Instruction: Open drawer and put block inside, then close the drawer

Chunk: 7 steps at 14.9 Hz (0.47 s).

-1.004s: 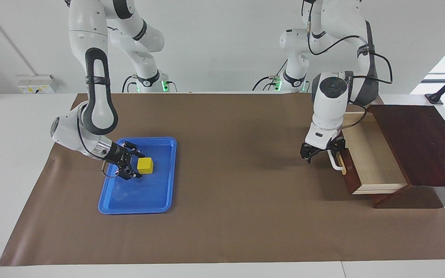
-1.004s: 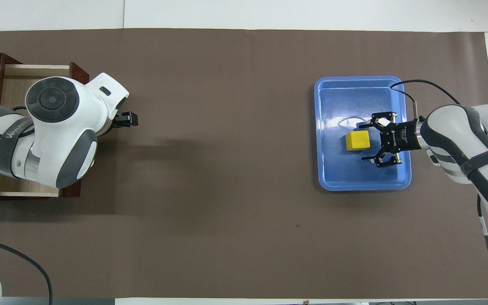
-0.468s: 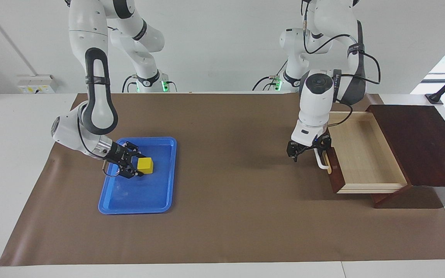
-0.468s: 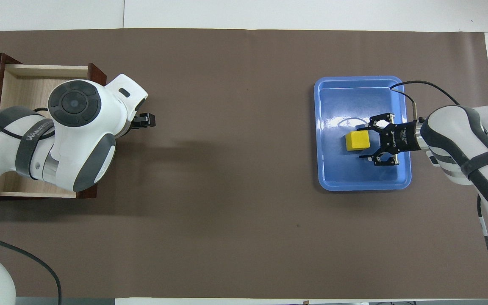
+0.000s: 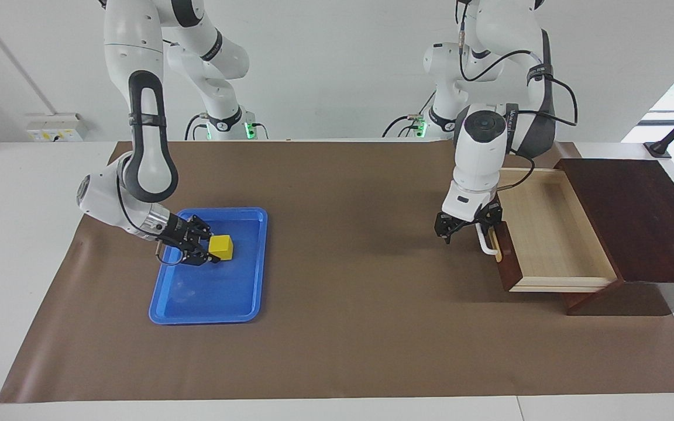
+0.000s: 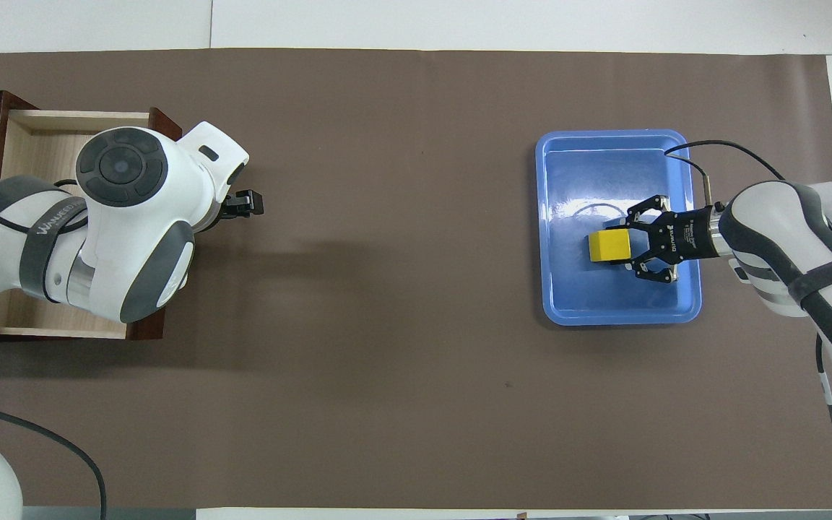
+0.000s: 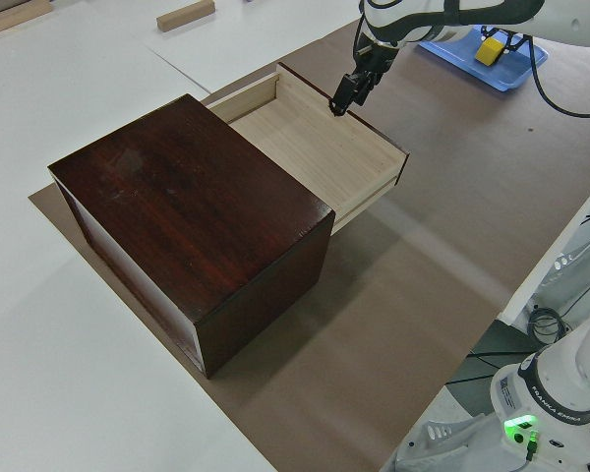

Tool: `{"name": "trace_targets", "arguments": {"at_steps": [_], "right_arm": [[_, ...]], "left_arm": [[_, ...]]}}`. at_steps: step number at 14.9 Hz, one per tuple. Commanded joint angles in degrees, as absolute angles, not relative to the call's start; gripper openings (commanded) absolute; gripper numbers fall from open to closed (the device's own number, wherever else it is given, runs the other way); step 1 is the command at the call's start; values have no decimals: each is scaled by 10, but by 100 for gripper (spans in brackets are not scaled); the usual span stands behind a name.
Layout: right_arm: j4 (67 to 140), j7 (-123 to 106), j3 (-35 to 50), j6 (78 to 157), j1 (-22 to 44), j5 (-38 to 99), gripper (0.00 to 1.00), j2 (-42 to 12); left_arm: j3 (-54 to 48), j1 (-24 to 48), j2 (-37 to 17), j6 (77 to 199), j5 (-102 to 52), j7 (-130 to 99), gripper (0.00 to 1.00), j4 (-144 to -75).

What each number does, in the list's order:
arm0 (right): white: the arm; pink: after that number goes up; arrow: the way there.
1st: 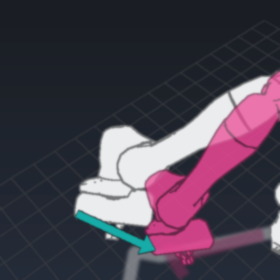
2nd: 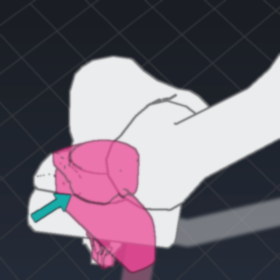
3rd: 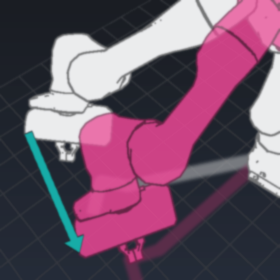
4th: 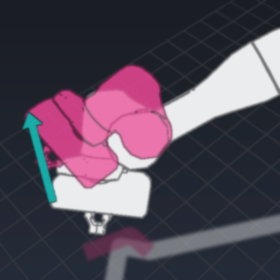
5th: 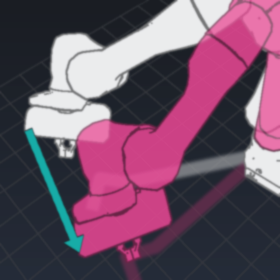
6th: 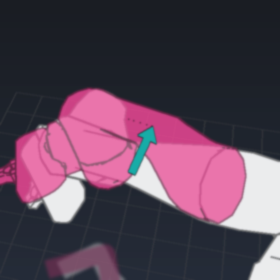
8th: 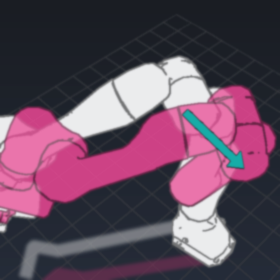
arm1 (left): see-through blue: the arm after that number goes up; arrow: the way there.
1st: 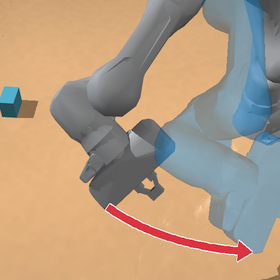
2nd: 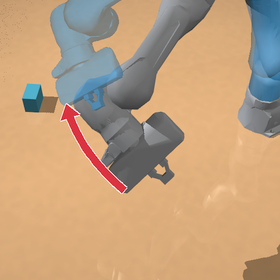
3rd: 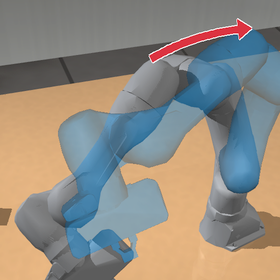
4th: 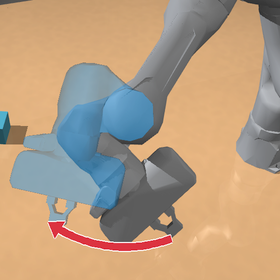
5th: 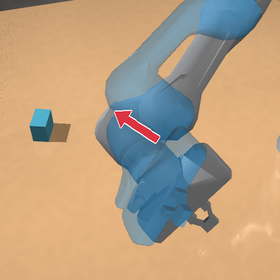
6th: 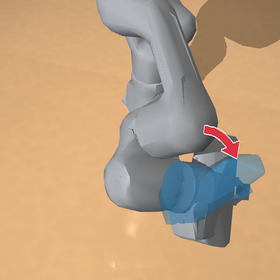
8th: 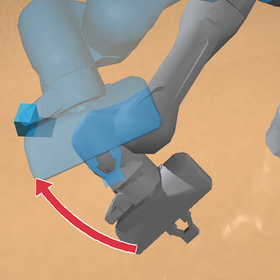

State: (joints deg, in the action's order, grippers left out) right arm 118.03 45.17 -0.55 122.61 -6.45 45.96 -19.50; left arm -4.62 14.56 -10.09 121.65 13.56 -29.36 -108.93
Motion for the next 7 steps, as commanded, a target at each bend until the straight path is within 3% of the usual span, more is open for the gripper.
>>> {"name": "trace_targets", "arguments": {"at_steps": [1, 7], "right_arm": [[1192, 428, -5, 1223, -67, 475, 0, -184], [1160, 437, -5, 1219, -67, 475, 0, -190]], "left_arm": [[-44, 144, -112, 1169, 125, -300, 100, -1041], [-43, 144, -118, 1124, 108, -303, 100, -1011]]}}
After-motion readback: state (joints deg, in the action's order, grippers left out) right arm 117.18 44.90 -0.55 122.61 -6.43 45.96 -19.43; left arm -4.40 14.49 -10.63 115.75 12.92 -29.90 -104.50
